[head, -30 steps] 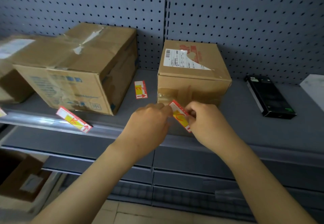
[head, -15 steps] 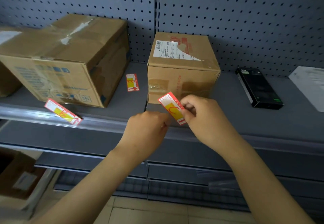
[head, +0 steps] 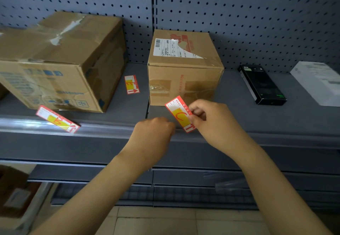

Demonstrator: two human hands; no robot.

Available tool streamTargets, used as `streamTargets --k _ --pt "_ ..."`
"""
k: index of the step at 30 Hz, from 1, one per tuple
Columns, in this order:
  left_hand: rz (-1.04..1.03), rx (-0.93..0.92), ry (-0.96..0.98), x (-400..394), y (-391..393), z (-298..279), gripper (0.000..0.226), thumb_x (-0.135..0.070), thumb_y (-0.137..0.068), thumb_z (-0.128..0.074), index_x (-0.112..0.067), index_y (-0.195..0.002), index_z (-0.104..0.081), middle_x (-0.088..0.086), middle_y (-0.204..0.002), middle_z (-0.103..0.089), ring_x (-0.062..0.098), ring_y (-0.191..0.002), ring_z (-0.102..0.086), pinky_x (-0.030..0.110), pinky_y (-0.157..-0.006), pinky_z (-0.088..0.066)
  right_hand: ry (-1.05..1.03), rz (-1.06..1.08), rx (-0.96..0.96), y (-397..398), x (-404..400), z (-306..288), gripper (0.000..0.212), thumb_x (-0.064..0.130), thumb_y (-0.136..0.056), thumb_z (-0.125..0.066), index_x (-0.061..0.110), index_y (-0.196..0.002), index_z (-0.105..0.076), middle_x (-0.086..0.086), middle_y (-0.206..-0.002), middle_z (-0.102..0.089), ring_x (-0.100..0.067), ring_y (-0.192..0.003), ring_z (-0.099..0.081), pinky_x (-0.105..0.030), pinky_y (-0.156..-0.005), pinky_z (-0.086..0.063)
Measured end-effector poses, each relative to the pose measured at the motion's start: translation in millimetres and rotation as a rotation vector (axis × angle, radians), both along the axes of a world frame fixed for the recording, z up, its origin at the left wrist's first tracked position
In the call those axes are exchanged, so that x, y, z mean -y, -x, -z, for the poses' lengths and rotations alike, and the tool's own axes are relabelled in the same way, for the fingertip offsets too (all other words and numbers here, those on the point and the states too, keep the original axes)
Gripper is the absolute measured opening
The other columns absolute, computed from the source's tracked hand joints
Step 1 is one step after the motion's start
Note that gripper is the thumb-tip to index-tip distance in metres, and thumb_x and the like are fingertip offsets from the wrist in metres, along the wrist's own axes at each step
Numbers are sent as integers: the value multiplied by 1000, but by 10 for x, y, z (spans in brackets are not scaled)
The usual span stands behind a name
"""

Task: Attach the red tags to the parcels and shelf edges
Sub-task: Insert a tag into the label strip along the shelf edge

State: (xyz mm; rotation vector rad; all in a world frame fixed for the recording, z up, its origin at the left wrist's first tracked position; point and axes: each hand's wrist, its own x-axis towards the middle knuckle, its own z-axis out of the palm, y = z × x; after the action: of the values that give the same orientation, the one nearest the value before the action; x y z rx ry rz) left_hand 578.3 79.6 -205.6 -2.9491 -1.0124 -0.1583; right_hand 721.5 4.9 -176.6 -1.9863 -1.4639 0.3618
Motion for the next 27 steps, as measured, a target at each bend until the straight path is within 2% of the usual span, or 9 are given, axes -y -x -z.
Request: streamTargets --k 6,9,11,17,20,24,27 --pt "4 -35 27 34 22 -1 24 -14 -90 -50 -26 -103 -65 -3 -109 -64 22 -93 -63 27 -63 -39 15 -18 8 10 -9 77 8 15 -87 -65 17 -94 -69 7 -80 -67 -5 -71 -62 -21 -66 -53" --pt "-4 -5 65 62 48 6 26 -10 -90 -49 -25 -106 -64 -4 -115 -62 23 -97 -63 28 -67 -43 54 -27 75 4 -4 146 10 16 -87 -64 18 -94 -70 0 -86 -72 -16 -74 -64 -40 -68 -56" --pt "-19 30 74 76 66 11 27 -11 -90 -49 -25 -107 -64 -4 -116 -62 23 -98 -63 32 -73 -50 94 -14 139 12 6 170 10 20 -87 -63 20 -94 -69 -1 -89 -71 -20 -77 -64 -44 -67 -56" --pt "-84 51 112 67 69 10 24 -16 -92 -49 -27 -107 -65 -2 -110 -67 23 -95 -64 33 -78 -52 181 -31 290 121 -4 148 19 16 -88 -56 21 -103 -65 -4 -100 -66 -25 -87 -60 -42 -70 -53" --pt "-77 82 165 63 70 -15 25 -22 -93 -50 -29 -112 -63 -2 -115 -64 22 -100 -62 32 -79 -49 194 -42 322 151 -6 133 21 16 -89 -55 21 -107 -65 -5 -103 -66 -26 -91 -60 -40 -70 -52" --pt "-75 108 216 27 77 -81 23 -25 -92 -51 -31 -110 -63 -3 -114 -65 21 -100 -62 33 -80 -50 208 -36 332 159 -6 107 20 15 -89 -55 19 -107 -65 -6 -102 -65 -28 -90 -60 -41 -69 -52" --pt "-79 106 159 9 82 -122 24 -25 -93 -47 -31 -108 -64 -2 -109 -67 23 -94 -63 32 -76 -50 212 -32 350 162 -6 104 19 13 -88 -54 18 -103 -65 -7 -99 -65 -29 -87 -59 -41 -66 -52"
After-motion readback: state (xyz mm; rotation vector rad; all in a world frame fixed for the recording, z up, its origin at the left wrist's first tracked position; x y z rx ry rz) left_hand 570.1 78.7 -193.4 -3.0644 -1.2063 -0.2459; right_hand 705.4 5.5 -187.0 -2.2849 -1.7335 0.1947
